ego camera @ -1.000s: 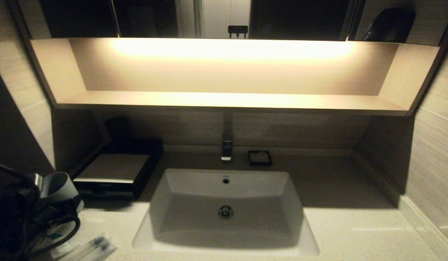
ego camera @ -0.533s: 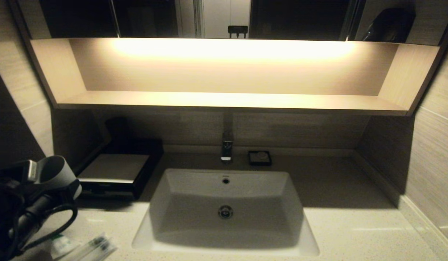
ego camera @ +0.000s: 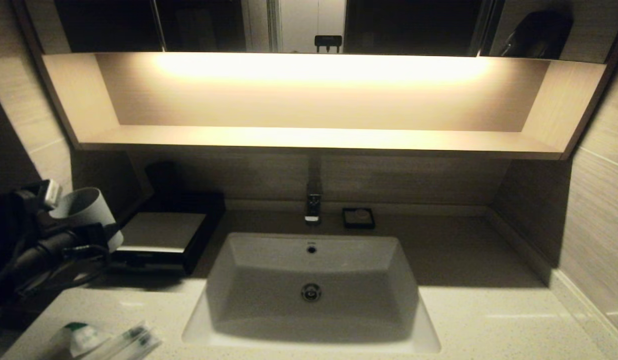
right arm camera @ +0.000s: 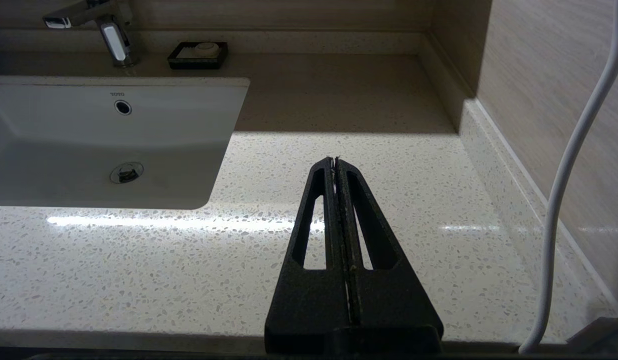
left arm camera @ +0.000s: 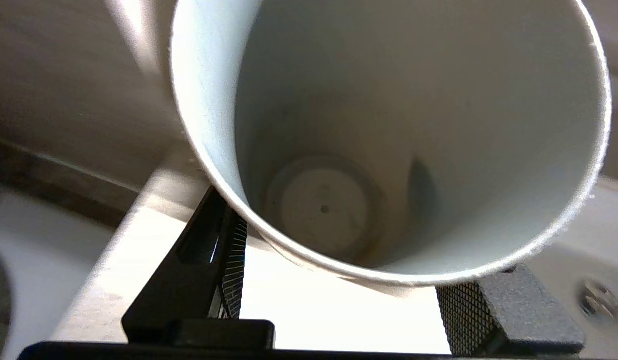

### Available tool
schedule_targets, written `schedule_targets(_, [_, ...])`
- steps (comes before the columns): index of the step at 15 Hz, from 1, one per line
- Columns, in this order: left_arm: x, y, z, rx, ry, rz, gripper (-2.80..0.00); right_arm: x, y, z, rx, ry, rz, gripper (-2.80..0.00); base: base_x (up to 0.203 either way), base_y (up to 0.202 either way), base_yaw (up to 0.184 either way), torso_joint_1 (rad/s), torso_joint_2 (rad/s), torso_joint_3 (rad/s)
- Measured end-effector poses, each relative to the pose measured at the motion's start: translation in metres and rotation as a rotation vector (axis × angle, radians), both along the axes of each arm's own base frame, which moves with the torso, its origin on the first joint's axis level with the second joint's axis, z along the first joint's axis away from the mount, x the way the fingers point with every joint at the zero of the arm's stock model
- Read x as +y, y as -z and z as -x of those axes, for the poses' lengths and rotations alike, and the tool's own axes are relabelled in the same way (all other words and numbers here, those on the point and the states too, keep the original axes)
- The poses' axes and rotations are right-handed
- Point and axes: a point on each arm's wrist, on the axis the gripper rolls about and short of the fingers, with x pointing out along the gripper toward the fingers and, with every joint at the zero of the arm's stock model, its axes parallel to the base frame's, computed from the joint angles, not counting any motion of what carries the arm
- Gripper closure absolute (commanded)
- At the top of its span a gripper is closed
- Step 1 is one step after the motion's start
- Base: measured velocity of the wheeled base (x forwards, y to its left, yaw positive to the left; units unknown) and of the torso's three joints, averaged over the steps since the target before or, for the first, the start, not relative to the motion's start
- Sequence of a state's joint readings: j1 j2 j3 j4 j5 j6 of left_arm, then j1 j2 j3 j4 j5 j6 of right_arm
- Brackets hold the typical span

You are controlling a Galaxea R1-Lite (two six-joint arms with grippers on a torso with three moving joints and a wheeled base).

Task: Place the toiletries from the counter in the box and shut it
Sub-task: Place the cup on the storage box

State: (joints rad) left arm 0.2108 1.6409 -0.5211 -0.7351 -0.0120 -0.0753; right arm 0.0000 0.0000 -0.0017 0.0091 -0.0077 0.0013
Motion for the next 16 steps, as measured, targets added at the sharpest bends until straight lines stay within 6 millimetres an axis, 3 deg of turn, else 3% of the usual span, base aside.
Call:
schedule_targets(7, [-0.030, -0.022, -0.041, -0.038, 0.116, 0.008, 0.00, 0.000, 0.000, 0.000, 0.000, 0.000, 0.000, 0.00, 0.000, 0.000, 0.000, 0.000, 0.00, 0.000])
schedule_targets(16, [-0.029, 0.008, -0.052, 0.058, 0.119, 0.008, 0.00, 0.000, 0.000, 0.000, 0.000, 0.000, -0.001, 0.00, 0.000, 0.000, 0.000, 0.000, 0.00, 0.000])
